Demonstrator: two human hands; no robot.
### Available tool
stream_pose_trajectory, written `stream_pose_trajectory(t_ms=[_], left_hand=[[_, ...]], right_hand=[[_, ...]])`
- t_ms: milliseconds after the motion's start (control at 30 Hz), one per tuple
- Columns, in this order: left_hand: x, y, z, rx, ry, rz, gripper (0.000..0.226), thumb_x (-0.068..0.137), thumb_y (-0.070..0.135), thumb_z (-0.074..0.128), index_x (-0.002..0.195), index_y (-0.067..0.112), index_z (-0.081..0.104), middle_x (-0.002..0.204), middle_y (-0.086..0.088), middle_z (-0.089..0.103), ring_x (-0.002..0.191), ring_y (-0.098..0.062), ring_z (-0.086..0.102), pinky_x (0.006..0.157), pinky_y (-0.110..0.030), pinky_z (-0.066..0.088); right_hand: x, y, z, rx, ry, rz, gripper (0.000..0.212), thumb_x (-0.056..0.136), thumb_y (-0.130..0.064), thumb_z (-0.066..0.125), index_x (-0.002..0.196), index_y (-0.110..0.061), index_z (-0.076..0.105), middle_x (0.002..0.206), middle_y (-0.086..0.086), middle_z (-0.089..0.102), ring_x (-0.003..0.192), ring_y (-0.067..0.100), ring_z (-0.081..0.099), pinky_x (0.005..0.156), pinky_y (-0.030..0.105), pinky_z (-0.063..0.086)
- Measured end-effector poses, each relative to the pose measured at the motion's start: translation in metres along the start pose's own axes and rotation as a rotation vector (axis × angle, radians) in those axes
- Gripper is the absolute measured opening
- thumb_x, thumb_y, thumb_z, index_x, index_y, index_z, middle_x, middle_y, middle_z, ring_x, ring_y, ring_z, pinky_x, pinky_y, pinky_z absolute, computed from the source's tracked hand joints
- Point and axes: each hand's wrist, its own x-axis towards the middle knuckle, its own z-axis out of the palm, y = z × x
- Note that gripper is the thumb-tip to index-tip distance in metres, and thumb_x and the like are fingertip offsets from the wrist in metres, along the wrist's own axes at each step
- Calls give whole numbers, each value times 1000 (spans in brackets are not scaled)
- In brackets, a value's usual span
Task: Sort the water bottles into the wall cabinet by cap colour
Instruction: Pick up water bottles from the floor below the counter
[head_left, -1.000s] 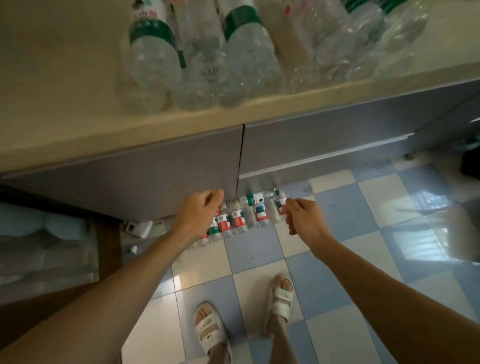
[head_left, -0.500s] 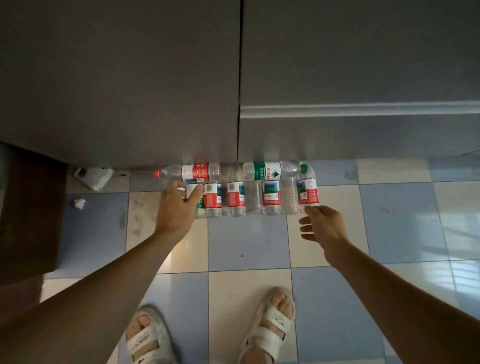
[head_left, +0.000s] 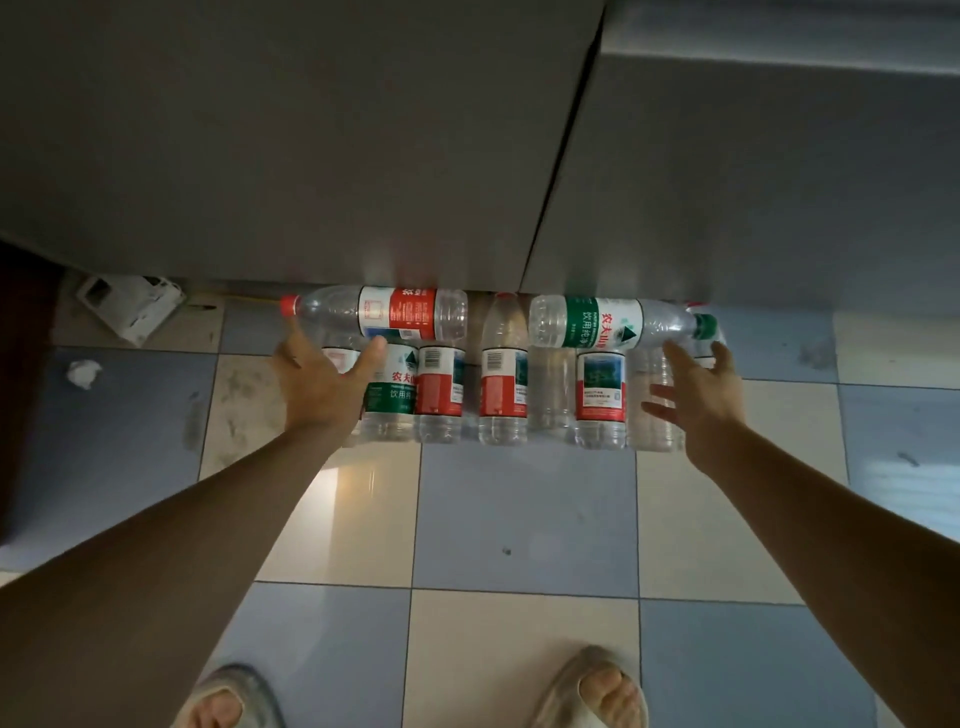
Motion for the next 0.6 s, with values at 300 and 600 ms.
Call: stream_pose_trajectory(t_ms=[300, 600], left_hand=[[69, -16, 7, -222, 103, -117, 90, 91, 71, 49, 160, 35, 5, 166, -4, 25, 146, -37, 35, 113, -58, 36], [88, 0, 20, -605, 198, -386, 62, 79, 39, 81, 131, 29, 49, 119, 1, 60, 110, -25, 61, 94, -41, 47]], right_hand=[[46, -2, 30, 198, 81, 48, 33, 98, -44, 61, 125, -35, 45, 103, -2, 58, 95, 26, 67, 63, 34, 55], [58, -10, 8, 395, 113, 221, 9, 88, -8, 70, 84, -13, 64, 82, 4, 66, 58, 8, 67, 52, 23, 56]])
